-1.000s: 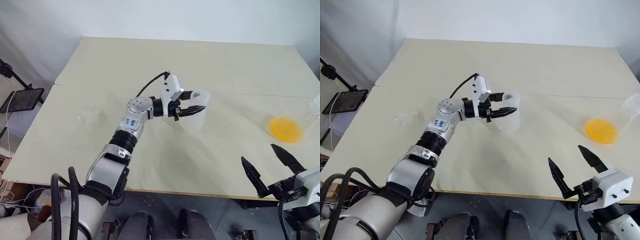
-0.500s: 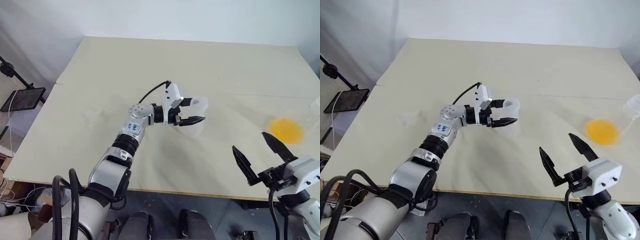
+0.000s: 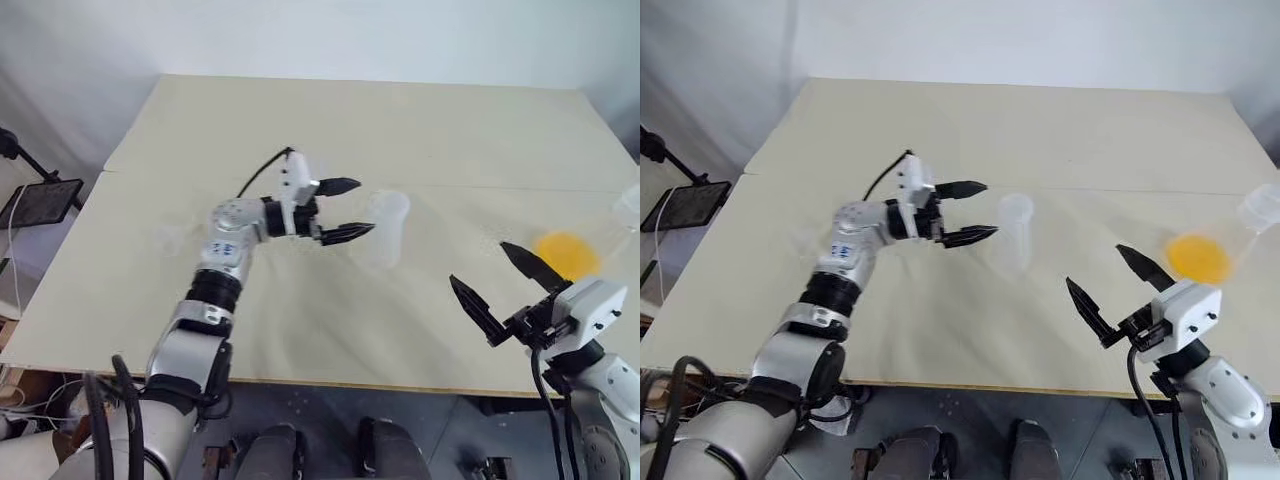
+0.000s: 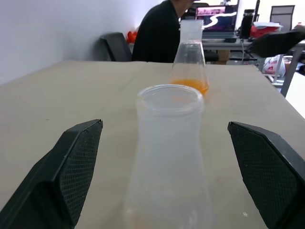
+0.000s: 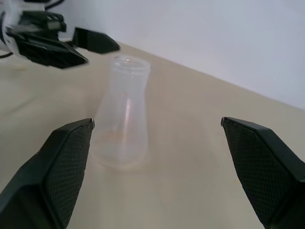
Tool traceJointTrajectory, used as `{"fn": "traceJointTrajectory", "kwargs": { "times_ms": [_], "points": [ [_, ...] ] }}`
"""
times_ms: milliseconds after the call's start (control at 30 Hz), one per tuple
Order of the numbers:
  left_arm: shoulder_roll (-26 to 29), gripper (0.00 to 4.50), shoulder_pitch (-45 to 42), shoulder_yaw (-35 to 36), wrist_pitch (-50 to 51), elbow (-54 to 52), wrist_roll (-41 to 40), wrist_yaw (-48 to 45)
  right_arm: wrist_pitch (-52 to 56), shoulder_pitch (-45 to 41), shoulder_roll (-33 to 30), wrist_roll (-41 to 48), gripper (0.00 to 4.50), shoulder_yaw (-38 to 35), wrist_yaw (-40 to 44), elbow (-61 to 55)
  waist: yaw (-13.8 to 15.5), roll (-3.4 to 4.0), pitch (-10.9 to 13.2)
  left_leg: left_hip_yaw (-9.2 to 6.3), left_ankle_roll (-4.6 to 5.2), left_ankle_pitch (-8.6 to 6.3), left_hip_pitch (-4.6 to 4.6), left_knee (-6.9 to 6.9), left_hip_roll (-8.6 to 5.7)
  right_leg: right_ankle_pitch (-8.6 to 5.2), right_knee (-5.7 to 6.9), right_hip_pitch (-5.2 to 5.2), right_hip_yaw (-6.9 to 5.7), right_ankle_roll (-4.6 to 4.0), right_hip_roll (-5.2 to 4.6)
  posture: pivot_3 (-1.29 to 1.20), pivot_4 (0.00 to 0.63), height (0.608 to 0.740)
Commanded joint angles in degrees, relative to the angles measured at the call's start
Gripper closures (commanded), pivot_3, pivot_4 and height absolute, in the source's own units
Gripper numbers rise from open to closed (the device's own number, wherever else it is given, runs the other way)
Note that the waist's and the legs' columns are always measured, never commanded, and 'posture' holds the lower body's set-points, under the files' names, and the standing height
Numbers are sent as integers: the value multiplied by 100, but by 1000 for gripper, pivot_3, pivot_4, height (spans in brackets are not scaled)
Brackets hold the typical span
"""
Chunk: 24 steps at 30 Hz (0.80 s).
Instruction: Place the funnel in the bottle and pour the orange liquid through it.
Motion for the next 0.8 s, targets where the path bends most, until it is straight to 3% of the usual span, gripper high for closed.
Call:
{"fn": "traceJointTrajectory", "kwargs": {
  "times_ms": [33, 300, 467, 567, 667, 800],
  "points": [
    [377, 25, 192, 419, -292, -409, -107, 311, -4, -208, -154, 165, 0, 87, 332, 175, 16, 0, 0, -2, 0, 0, -1, 1, 0, 0, 1, 0, -1, 0, -1, 0, 150, 740],
    [1564, 25, 2605, 2107, 786, -3160, -792, 1690, 315, -1173, -466, 529, 0, 561, 1157, 732, -44, 0, 0, -45, -5, -3, -3, 3, -3, 0, 7, 6, 15, 0, -18, 0, 150, 740],
    [1946, 25, 3926, 3143, 1521, -4476, -1293, 2342, 477, -1452, -547, 604, 0, 884, 1607, 836, 30, -10, 4, -66, -7, -4, -8, 13, -2, 0, -5, 21, 13, -1, -26, 0, 150, 740],
    [2108, 25, 4258, 3488, 1706, -4861, -1464, 2612, 508, -1630, -531, 608, 0, 953, 1727, 963, 46, -10, 4, -71, -12, -7, -3, 12, -3, 0, -12, 28, 14, -1, -34, 0, 150, 740],
    [2199, 25, 4283, 3462, 2039, -5243, -1809, 2652, 519, -1840, -489, 564, 0, 1057, 1845, 1166, 47, -9, 4, -79, -13, -7, 1, 12, -3, 0, -31, 46, 10, -2, -34, 0, 150, 740],
    [2078, 25, 3878, 2685, 1932, -5156, -1654, 2546, 469, -2035, -446, 481, 0, 1120, 1930, 1406, 41, -8, 4, -81, -18, -10, 8, 6, -3, 0, -37, 50, 10, -2, -27, 0, 150, 740]
  ]
}}
